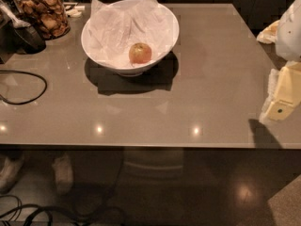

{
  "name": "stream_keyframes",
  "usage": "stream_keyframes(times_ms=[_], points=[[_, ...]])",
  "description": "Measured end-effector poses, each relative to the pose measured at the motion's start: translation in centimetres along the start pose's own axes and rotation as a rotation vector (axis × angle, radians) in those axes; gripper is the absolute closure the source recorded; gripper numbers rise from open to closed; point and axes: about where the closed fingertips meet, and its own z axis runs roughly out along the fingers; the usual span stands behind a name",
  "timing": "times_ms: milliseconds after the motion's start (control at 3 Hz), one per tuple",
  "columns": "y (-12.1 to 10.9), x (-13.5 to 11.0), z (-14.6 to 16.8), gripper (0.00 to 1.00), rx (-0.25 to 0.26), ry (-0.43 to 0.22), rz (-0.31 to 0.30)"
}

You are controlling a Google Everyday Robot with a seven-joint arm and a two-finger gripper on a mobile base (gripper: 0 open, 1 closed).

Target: Pick apple from white bowl

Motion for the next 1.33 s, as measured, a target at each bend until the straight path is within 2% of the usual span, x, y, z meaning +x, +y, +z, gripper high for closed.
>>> stream_keyframes(times_ms=[333,667,1000,1333], points=[[0.0,0.0,0.0,0.00,0.000,0.000,0.000],[-1.8,-2.2,0.0,0.00,-0.025,-0.007,-0.023],[-4.2,-5.4,0.4,0.00,-0.043,-0.007,-0.073],[-4.7,-6.1,0.3,0.00,-0.024,-0.023,-0.081]])
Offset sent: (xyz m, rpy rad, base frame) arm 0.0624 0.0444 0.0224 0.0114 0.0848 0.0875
